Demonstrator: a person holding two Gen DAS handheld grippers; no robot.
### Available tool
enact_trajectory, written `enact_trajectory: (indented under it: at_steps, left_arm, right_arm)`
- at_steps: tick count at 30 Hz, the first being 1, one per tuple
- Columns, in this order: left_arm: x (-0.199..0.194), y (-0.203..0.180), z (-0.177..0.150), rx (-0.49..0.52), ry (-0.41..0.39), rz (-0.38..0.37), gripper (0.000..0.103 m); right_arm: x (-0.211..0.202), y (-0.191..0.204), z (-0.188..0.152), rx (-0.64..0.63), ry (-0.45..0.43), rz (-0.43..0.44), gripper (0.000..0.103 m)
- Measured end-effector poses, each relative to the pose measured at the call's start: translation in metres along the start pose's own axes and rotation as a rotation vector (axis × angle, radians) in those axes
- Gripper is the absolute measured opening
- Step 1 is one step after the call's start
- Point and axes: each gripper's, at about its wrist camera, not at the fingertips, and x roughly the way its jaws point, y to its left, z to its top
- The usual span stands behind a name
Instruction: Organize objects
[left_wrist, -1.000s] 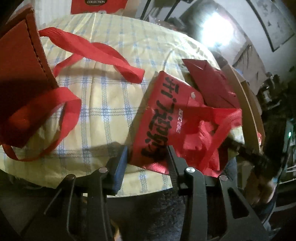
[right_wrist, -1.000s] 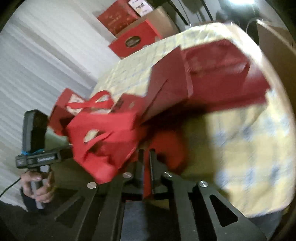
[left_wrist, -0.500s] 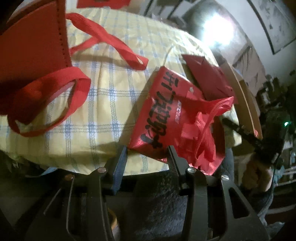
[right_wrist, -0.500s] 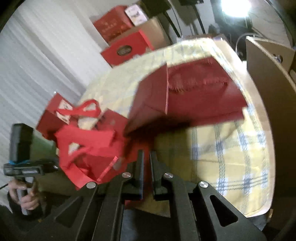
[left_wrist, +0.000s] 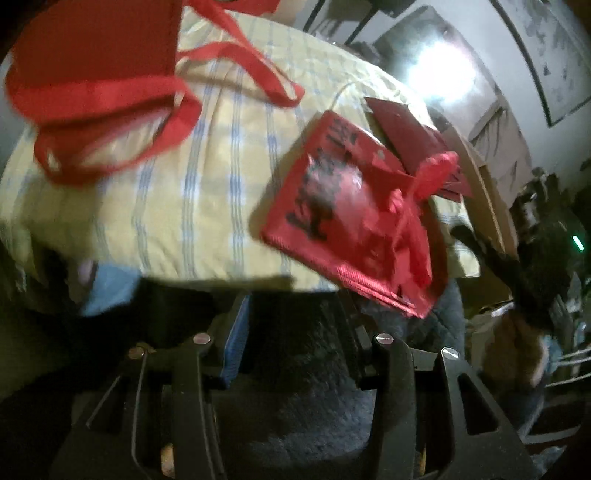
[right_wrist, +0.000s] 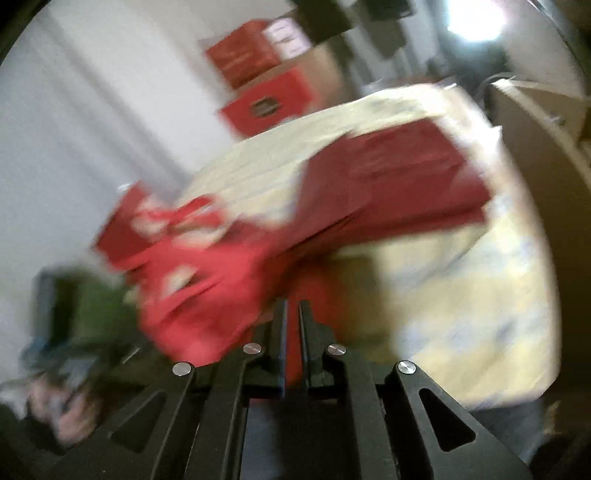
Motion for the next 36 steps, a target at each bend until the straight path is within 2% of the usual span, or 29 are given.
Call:
enact_trajectory:
  at_steps: [2,3,5,8,15,17,22,25,27,29,30,31,32,34,36]
  left_arm:
    - [0.006,-0.004,-0.001,-0.007,-0.004,-0.028,0.041]
    - [0.009,-0.007,0.001,0.001,-0.001,-0.036,0.041]
    - [0.012,-0.015,0.003,0.018,-0.018,-0.043,0.041]
    - [0.010,-0.024,0.003,0.033,-0.050,-0.030,0.040]
    - [-0.003,0.002,0.006,-0.051,-0.097,0.054,0.038]
    - [-0.009,0.012,0.006,-0.074,-0.103,0.040,0.038]
    - [-0.014,0.037,0.008,-0.152,-0.119,-0.039,0.044]
    - [-0.019,0.046,-0.010,-0.193,-0.156,-0.015,0.046]
    - [-0.020,0.049,-0.025,-0.203,-0.171,-0.059,0.049]
    - [-0.015,0.045,-0.034,-0.185,-0.153,-0.124,0.051]
    - [-0.010,0.039,-0.035,-0.165,-0.143,-0.160,0.052]
    - [-0.006,0.034,-0.034,-0.149,-0.143,-0.173,0.056]
    - [-0.002,0.027,-0.033,-0.132,-0.149,-0.176,0.061]
    - [0.002,0.020,-0.032,-0.123,-0.168,-0.156,0.064]
    - [0.005,0.017,-0.031,-0.129,-0.181,-0.199,0.070]
  right_arm:
    - [0.012,-0.013,0.006,0.016,0.009,-0.071,0.007]
    - [0.014,-0.018,0.003,0.041,0.015,-0.057,0.006]
    - [0.016,-0.020,-0.007,0.083,0.013,0.039,0.005]
    - [0.012,-0.008,-0.023,0.068,0.051,0.076,0.002]
    - [-0.005,0.020,-0.059,0.041,0.178,0.222,0.001]
    - [-0.007,0.026,-0.069,0.025,0.206,0.258,0.002]
    - [-0.017,-0.001,-0.069,0.122,0.171,0.301,0.004]
    - [-0.027,-0.021,-0.069,0.218,0.120,0.349,0.021]
    - [-0.030,-0.029,-0.068,0.268,0.092,0.384,0.030]
    - [-0.027,-0.029,-0.065,0.278,0.089,0.393,0.036]
    - [-0.025,-0.031,-0.065,0.280,0.093,0.398,0.037]
    - [-0.021,-0.030,-0.064,0.279,0.099,0.405,0.037]
    - [-0.017,-0.029,-0.062,0.282,0.102,0.414,0.038]
    - [-0.008,-0.029,-0.061,0.303,0.110,0.432,0.046]
    - [0.001,-0.026,-0.061,0.323,0.110,0.463,0.047]
